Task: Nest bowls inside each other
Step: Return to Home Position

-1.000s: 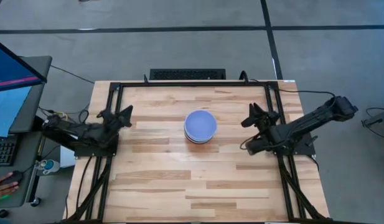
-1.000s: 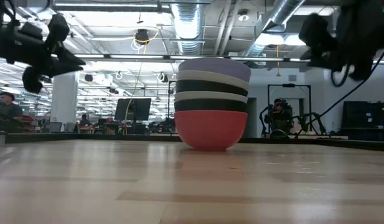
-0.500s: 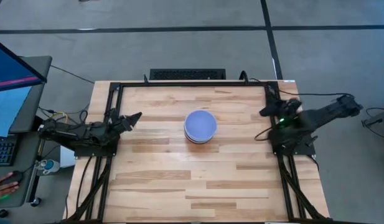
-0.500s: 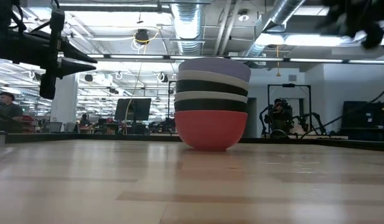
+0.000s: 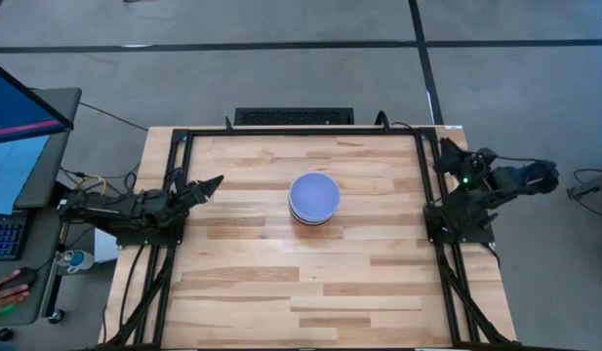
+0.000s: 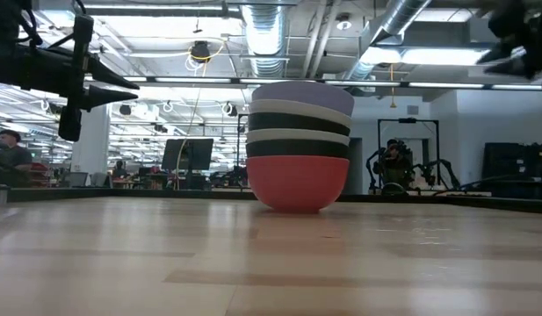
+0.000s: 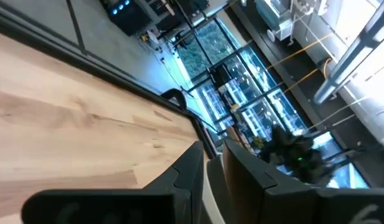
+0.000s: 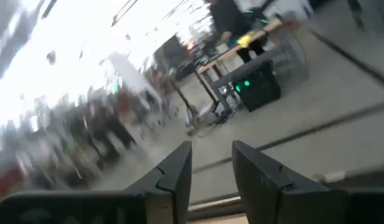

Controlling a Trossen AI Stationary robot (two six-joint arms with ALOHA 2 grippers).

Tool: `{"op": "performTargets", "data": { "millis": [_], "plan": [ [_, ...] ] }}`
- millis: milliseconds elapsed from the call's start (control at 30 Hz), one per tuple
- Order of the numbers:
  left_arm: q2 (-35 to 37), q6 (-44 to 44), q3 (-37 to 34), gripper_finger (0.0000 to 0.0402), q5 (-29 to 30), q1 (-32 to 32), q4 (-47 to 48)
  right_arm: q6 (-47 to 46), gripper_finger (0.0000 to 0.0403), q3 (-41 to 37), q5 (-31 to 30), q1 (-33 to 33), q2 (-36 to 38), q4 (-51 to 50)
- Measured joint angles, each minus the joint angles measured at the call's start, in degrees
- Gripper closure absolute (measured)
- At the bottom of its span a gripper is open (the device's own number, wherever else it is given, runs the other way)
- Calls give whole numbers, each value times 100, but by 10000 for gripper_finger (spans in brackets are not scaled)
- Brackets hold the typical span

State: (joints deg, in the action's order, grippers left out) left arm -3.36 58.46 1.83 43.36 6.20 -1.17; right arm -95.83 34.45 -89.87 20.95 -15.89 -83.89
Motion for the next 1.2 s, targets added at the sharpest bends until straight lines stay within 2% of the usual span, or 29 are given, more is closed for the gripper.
{"op": "performTargets", "data": {
  "millis": [133,233,367,467,500,633,733,767,867,933,1033,1200],
  "plan": [
    [-2,82,0,349,-3,0,-2,-1328,264,-729,12,-433,603,19],
    [-2,-68,0,349,35,2,0,-1388,264,-1012,2,-859,823,213],
    [-2,-602,0,349,397,2,29,-535,266,-1293,139,-1411,875,1069],
    [-2,-1182,-4,349,1006,2,61,-391,265,-1323,980,-1635,882,1527],
    [-2,-1354,-4,349,1138,2,83,-128,265,-1321,1246,-1677,878,1541],
    [-2,-2231,-4,349,1460,4,126,1901,262,-1604,1775,-1827,799,1486],
    [-2,-2319,-7,349,1553,0,132,2214,262,-1617,1970,-1854,760,1961],
    [-3,-2373,-7,349,1658,2,160,2149,263,-1657,1958,-1850,767,1958],
    [-142,-2972,-10,349,2274,2,231,1964,264,-1900,1115,-1834,773,1923],
    [-209,-3326,-16,349,2697,0,253,1915,263,-1919,824,-1814,749,1649],
    [-299,-3430,-28,349,3284,2,287,2255,262,-1914,699,-1814,693,1620],
    [-304,-3493,-28,349,4157,2,384,1905,264,-1914,758,-1810,698,1607]
  ]
}}
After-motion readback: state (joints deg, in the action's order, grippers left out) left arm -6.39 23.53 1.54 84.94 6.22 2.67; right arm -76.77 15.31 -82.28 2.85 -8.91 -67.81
